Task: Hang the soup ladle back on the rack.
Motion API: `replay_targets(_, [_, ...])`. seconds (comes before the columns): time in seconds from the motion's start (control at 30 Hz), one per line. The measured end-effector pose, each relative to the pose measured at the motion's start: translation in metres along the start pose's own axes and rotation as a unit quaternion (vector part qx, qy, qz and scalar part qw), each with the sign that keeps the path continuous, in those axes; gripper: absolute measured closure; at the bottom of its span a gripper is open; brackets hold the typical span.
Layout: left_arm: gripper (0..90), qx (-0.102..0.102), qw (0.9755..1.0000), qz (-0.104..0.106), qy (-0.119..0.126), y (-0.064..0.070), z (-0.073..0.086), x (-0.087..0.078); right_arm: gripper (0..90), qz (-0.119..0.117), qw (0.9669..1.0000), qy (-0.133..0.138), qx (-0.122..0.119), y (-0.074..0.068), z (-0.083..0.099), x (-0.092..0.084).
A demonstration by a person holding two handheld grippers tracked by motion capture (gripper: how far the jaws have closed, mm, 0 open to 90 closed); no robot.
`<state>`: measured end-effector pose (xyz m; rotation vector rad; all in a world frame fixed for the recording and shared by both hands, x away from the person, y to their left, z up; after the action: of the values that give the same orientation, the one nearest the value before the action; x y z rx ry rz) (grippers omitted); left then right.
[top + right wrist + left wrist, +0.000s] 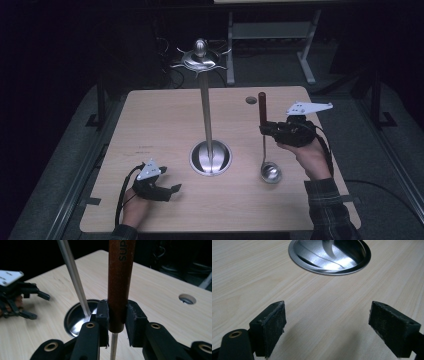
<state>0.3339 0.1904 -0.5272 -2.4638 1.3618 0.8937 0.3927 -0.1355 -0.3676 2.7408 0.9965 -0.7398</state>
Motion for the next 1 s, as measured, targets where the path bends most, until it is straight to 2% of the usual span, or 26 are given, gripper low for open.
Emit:
replay_targets(0.23, [14.2,0.0,1.0,0.0,-0.001,0.0,0.0,0.0,73.9,-0.013,0.9996,0.024,-0.003,-0.012,-0.015,-0.007])
replay_targets(0.47, [14.2,0.0,1.0,0.0,-0.003,0.0,0.0,0.0,73.9,-0.033,0.9982,0.048,-0.012,-0.026,-0.041,-0.017])
replay_targets(0.67, [14.2,0.001,1.0,0.0,-0.003,0.0,0.0,0.0,73.9,-0.053,0.9966,0.061,-0.016,-0.037,-0.058,-0.022])
replay_targets(0.77, [14.2,-0.003,1.0,0.002,-0.002,0.001,0.001,0.0,73.9,-0.061,0.9955,0.068,-0.026,-0.044,-0.068,-0.023])
replay_targets(1.0, [14.2,-0.003,1.0,0.003,-0.003,0.001,0.001,0.0,73.9,-0.068,0.9937,0.081,-0.037,-0.054,-0.086,-0.026])
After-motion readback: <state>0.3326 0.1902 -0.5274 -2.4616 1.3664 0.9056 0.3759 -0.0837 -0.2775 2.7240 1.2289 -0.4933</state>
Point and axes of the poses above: each handheld gripper's, and its own axes: x roughly forward along the jaws, z roughly out of its underside, y roughly to its right, the point moved 9 cm from there along x, roughly forward along the jaws, and after that the axes turned 9 degrees about z, right-handed, at the moved point
